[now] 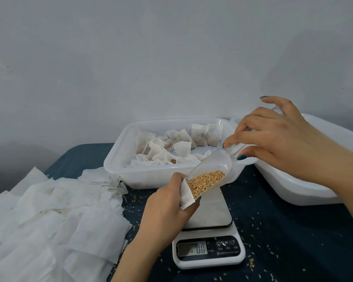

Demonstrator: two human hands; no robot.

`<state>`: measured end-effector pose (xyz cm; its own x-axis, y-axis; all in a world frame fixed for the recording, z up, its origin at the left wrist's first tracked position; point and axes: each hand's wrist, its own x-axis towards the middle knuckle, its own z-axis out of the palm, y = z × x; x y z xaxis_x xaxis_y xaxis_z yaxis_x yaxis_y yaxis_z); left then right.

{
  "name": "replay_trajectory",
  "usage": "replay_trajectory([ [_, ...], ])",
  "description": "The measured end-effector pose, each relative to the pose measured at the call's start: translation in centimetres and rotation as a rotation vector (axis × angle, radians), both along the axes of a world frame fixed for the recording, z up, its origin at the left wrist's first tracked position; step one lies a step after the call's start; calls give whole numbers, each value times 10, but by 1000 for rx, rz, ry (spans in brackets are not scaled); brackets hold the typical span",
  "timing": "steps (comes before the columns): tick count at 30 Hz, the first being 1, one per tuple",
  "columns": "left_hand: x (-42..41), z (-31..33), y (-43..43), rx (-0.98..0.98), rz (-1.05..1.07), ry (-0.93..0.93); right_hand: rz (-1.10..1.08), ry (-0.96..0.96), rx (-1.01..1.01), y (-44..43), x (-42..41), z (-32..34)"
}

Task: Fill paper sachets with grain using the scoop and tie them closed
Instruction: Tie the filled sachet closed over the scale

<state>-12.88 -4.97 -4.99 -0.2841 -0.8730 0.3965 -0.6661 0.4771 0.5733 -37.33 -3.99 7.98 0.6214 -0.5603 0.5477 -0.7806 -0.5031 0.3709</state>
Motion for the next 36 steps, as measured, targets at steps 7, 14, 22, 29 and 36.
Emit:
replay_trajectory([
  [7,0,0,0,16,-6,44,-2,-19,24,3,1,2],
  [14,0,0,-1,48,0,80,-15,-37,-5,2,-5,2],
  [22,1,2,-2,43,7,141,-67,-131,59,-4,-23,-15],
  [29,1,3,-2,50,-29,273,-70,-418,382,-3,-33,-46],
  [36,2,2,-5,73,-67,398,-20,-832,536,-5,-34,-72],
])
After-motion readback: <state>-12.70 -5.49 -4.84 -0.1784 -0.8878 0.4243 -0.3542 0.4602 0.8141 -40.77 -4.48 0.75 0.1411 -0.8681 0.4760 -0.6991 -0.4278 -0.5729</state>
